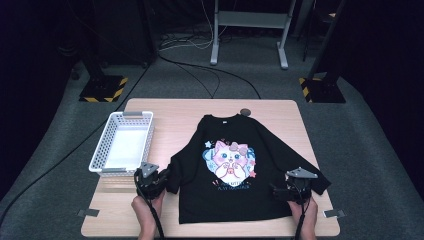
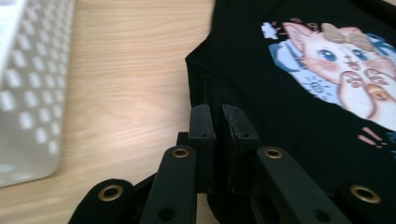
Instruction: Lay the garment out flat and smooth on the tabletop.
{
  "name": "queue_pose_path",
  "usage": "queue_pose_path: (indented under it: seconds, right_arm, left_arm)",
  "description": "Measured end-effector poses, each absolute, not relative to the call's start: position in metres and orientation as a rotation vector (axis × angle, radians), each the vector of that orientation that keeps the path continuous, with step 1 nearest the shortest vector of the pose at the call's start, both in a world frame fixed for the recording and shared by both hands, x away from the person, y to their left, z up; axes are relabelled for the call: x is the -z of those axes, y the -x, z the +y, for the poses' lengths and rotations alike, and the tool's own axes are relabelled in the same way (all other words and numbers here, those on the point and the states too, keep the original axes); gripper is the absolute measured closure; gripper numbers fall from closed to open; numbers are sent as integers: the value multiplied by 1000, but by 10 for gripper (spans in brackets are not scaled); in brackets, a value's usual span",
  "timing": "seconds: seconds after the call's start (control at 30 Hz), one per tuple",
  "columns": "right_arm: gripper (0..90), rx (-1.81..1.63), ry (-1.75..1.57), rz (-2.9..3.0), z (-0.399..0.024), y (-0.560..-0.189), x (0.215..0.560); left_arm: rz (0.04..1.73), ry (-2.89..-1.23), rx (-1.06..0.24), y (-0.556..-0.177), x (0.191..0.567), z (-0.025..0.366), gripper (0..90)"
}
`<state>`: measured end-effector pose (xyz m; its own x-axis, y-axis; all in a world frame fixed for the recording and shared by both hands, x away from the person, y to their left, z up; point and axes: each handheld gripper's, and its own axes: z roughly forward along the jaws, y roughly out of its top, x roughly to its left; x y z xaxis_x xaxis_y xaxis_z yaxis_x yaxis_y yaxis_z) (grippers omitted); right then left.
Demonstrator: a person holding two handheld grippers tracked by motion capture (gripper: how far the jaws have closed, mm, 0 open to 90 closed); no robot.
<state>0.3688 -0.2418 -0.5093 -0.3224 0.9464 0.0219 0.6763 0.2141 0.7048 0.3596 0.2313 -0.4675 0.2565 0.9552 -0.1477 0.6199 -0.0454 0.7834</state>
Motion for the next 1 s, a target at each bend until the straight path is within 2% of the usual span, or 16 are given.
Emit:
queue_pose_path:
  seconds: [0.3,0.6,0.63,0.77,0.93,1.0]
  right_arm:
    - [14,-876,-1504,2077,-242,-369,509]
    - [14,-875,-1505,2076,-242,-369,509]
    - [14,-875,-1505,2076,-242,-369,509]
    - [14,-875,-1507,2074,-242,-369,509]
    - [13,-874,-1507,2074,-242,-369,509]
    - [13,-873,-1507,2074,-242,-369,509]
  left_arm:
    - [1526,-1738,-548,-360,477,260,815]
    - [1574,-1722,-512,-357,485,280,754]
    - [1615,-1709,-516,-351,489,295,754]
    - [1643,-1655,-504,-343,486,309,665]
    - [1608,-1594,-547,-331,470,312,567]
    - [1586,-1623,-562,-331,466,308,542]
